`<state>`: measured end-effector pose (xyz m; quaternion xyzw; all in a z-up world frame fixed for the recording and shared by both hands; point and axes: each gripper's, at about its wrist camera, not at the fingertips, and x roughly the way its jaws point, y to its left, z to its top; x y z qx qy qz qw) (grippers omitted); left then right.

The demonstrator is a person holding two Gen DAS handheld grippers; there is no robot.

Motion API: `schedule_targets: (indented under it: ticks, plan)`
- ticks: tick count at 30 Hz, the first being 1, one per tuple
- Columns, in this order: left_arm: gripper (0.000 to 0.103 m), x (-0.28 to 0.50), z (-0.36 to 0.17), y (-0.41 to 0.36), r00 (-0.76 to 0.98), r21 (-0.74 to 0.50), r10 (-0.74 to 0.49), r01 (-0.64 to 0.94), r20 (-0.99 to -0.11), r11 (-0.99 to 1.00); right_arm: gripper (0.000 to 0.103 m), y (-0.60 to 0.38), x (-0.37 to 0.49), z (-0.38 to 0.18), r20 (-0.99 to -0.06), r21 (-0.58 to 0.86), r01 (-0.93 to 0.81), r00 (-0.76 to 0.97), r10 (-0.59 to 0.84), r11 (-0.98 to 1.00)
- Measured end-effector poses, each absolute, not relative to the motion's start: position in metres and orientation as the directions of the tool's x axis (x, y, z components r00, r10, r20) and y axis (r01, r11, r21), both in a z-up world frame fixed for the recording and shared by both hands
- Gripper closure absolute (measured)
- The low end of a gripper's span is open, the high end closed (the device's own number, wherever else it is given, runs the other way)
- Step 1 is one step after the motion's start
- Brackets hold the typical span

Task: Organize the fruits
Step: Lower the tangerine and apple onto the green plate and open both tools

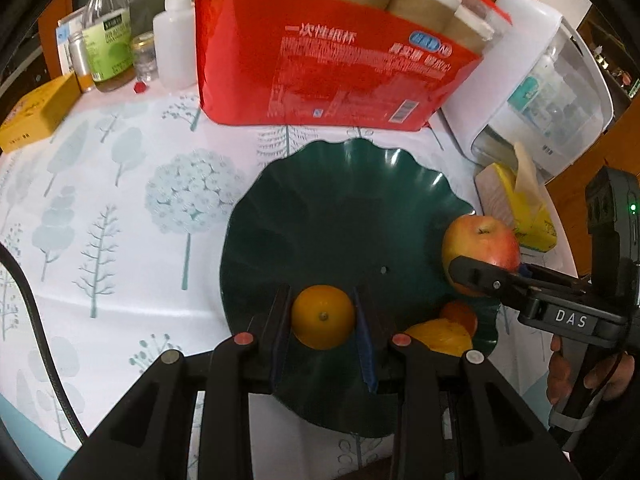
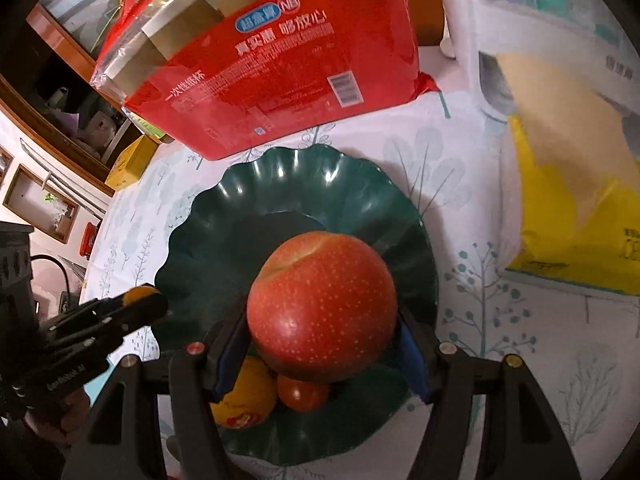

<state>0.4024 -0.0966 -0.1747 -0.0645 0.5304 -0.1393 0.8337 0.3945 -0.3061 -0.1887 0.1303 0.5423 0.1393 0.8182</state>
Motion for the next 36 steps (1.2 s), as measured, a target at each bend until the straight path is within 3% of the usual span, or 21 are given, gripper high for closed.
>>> schedule_targets:
  ticks: [8, 10, 12, 17, 36]
  plan:
    - [0.073, 0.407, -0.186, -0.098, 0.386, -0.255, -0.296, 0.156, -0.873, 0.954, 0.036, -0.293, 0.400, -0.197, -0.873, 0.324, -0.125, 0.344, 0.347, 0.938]
    - [0.065, 0.407, -0.186, -0.098, 0.391, -0.250, -0.290, 0.150, -0.874, 0.957, 0.036, -0.290, 0.399, -0.193, -0.863, 0.321, -0.138, 0.364, 0.350, 0.937]
    - [0.048, 0.406, -0.183, -0.097, 0.398, -0.252, -0.289, 0.144, -0.871, 0.957, 0.036, -0.287, 0.399, -0.190, -0.866, 0.310, -0.151, 0.362, 0.344, 0.939]
    - [0.038, 0.401, -0.170, -0.094, 0.418, -0.242, -0.277, 0.135, -0.865, 0.961, 0.035, -0.283, 0.396, -0.183, -0.879, 0.277, -0.153, 0.359, 0.314, 0.949]
    - [0.037, 0.313, -0.096, -0.063, 0.461, -0.257, -0.256, 0.062, -0.849, 0.964, 0.031, -0.296, 0.316, -0.103, -0.825, 0.307, -0.154, 0.448, 0.344, 0.939]
